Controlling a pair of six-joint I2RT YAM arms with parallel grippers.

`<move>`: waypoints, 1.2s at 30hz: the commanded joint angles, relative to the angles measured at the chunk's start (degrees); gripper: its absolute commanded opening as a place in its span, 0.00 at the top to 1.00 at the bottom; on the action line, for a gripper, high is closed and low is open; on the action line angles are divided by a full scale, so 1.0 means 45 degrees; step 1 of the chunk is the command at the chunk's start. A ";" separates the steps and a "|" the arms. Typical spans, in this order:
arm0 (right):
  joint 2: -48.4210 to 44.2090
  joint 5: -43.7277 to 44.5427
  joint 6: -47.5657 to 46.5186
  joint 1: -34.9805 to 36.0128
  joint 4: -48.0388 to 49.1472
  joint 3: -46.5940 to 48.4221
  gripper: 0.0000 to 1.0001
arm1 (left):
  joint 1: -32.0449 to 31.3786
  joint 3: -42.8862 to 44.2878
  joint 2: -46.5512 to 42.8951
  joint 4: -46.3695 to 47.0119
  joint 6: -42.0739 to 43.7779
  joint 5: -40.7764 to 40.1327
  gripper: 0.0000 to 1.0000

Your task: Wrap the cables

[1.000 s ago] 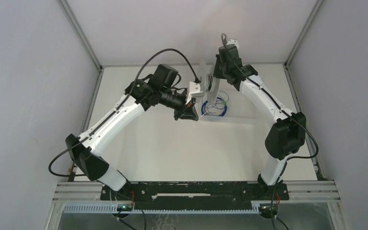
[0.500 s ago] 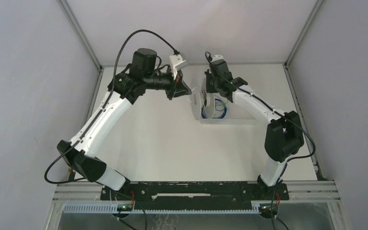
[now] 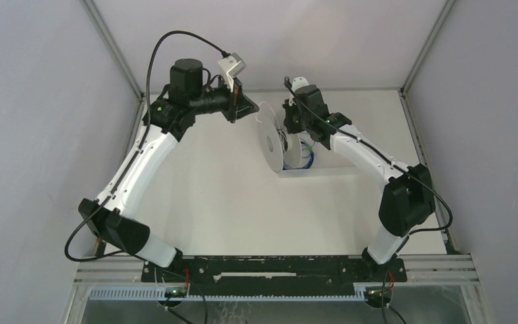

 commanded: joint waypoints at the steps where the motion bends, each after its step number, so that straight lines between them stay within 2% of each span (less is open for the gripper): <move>1: -0.1222 -0.0649 -0.0417 0.0243 0.1158 0.0547 1.00 | 0.0312 -0.0200 0.0070 0.1291 -0.1124 0.0341 1.00; 12: -0.2033 -0.1337 -0.1398 0.1055 0.0651 0.0380 1.00 | 0.0758 -0.0227 0.0372 0.1754 -0.1106 -0.0013 1.00; 17: -0.2195 -0.1861 -0.1734 0.1242 0.0476 0.0341 1.00 | 0.0770 -0.0706 0.0283 0.1874 0.0578 0.0506 1.00; 27: -0.2548 -0.2788 -0.2167 0.1265 0.0218 0.0262 1.00 | 0.1134 -0.1978 -0.0446 0.1202 0.5318 0.0426 1.00; 36: -0.2767 -0.4259 -0.2141 0.1029 -0.0008 0.0302 1.00 | 0.1796 -0.2411 -0.0340 -0.0155 0.7586 0.2468 0.99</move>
